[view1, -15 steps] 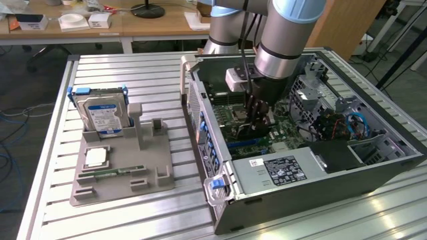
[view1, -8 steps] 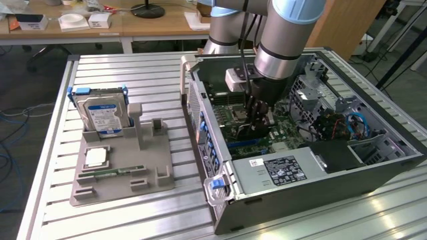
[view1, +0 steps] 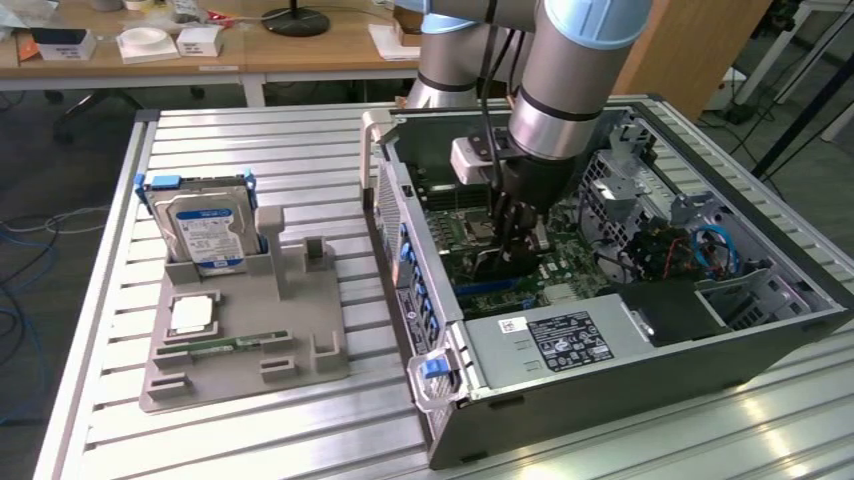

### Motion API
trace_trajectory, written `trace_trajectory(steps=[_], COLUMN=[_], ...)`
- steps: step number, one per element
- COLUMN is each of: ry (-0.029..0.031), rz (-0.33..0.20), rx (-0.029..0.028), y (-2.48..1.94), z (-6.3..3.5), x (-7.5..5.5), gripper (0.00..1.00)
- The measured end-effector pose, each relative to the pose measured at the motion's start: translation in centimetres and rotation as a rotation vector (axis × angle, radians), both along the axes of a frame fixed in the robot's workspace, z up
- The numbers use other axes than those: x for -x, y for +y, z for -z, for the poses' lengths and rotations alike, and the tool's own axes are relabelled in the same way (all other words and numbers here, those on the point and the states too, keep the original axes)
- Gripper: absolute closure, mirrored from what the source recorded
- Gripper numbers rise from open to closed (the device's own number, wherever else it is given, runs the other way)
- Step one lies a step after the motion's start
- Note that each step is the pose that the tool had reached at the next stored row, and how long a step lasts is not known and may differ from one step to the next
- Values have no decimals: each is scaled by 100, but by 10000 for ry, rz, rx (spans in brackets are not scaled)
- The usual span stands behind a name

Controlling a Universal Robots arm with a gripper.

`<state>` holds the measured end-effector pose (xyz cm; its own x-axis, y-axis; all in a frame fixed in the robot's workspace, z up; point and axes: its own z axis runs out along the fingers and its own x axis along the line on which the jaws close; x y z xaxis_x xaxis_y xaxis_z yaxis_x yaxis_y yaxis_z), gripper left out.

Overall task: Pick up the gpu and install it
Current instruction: 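Insert the gpu into the slot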

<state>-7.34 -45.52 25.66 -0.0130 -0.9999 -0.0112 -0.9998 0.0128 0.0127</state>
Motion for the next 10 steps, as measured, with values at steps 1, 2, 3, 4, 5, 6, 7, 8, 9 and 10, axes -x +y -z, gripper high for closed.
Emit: trace_trajectory(steps=[1, 2, 3, 4, 5, 6, 7, 8, 9, 10], ry=[1, 0, 0, 0, 0, 0, 0, 1, 1, 0], rz=[-1, 0, 0, 0, 1, 0, -1, -1, -1, -1], rx=[0, 0, 0, 0, 1, 1, 1, 2, 2, 1], y=[-6, -13, -17, -20, -21, -21, -21, -23, -28, -29], z=[0, 0, 0, 1, 0, 0, 0, 0, 0, 1], x=[0, 0, 1, 1, 0, 0, -1, 0, 0, 0], gripper=[74, 74, 74, 74, 74, 74, 74, 74, 74, 74])
